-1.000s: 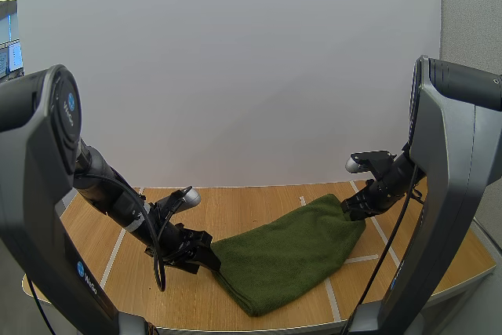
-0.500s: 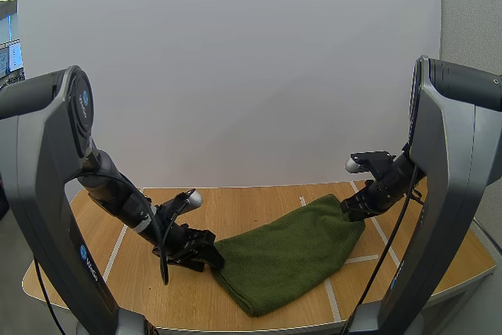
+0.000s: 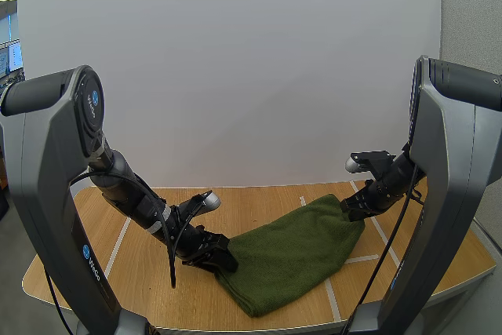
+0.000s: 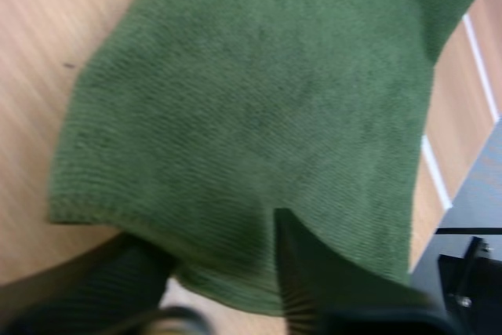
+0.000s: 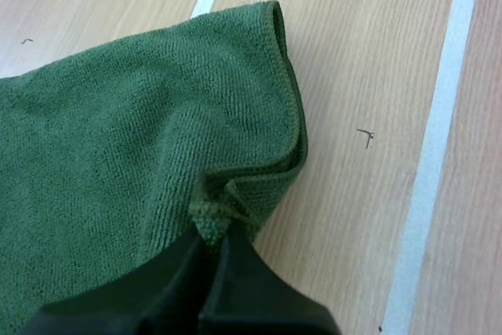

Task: Fold the towel

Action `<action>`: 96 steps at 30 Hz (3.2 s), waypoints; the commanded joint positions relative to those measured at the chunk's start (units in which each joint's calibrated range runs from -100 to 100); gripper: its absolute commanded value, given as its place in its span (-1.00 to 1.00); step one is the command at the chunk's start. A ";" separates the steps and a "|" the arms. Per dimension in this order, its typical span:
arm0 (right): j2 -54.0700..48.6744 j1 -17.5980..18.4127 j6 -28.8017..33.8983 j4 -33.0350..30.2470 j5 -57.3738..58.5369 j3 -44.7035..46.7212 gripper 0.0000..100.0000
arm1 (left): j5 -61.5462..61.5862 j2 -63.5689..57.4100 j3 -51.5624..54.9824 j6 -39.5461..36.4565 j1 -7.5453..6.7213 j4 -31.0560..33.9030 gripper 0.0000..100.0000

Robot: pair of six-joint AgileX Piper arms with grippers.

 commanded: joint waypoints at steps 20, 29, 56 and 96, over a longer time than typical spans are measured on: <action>-0.84 -0.24 1.92 -3.57 9.34 0.27 -1.00 | -2.77 0.02 -10.88 0.74 -0.23 0.24 -1.00; -0.84 -0.58 2.45 -5.23 11.37 0.27 -1.00 | 2.56 0.18 -12.86 -1.09 -0.23 2.50 -1.00; -0.84 -0.57 0.55 -4.99 11.37 0.27 -1.00 | 9.61 0.19 -12.86 -11.37 0.57 12.49 0.85; -0.84 -0.57 -0.44 -3.69 9.96 0.27 -1.00 | -0.85 7.43 -13.18 -8.23 -6.51 4.53 0.81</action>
